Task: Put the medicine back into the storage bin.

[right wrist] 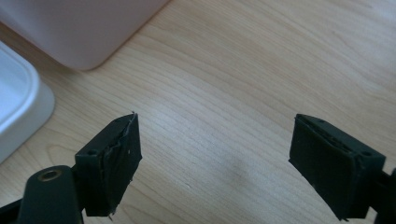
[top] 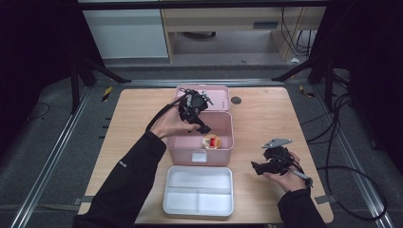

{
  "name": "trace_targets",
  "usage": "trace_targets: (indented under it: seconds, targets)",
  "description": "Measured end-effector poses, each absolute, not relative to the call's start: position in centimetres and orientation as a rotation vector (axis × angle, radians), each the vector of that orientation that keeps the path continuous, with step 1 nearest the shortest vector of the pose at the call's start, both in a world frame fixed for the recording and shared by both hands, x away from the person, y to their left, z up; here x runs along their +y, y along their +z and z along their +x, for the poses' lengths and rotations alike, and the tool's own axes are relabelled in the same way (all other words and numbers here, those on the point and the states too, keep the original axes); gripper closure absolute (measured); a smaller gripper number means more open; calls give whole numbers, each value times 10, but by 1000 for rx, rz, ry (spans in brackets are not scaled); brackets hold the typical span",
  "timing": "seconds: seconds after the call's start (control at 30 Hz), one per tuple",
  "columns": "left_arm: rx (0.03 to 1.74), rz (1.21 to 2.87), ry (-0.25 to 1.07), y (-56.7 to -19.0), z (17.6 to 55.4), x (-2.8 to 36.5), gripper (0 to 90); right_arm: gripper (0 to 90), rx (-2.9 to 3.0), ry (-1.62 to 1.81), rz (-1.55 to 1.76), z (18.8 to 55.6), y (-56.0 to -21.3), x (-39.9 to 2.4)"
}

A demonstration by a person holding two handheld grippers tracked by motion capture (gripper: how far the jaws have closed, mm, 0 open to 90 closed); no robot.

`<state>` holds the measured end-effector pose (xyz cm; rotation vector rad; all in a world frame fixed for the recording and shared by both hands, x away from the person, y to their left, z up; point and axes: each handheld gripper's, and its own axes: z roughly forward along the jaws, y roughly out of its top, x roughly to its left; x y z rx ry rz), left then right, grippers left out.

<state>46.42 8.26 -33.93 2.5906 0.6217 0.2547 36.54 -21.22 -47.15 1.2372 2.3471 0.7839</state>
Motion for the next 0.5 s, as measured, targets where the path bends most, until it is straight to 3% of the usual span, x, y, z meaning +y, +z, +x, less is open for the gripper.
trace_targets:
  seconds: [0.27, 0.5]
  targets:
    - [588, 2483, 320, -319, 423, 124, 264, 204, 2351, 817, 1172, 361, -460, -206]
    - [617, 2449, 361, -326, 391, 162, 286, 234, 2384, 835, 1097, 358, -454, -199]
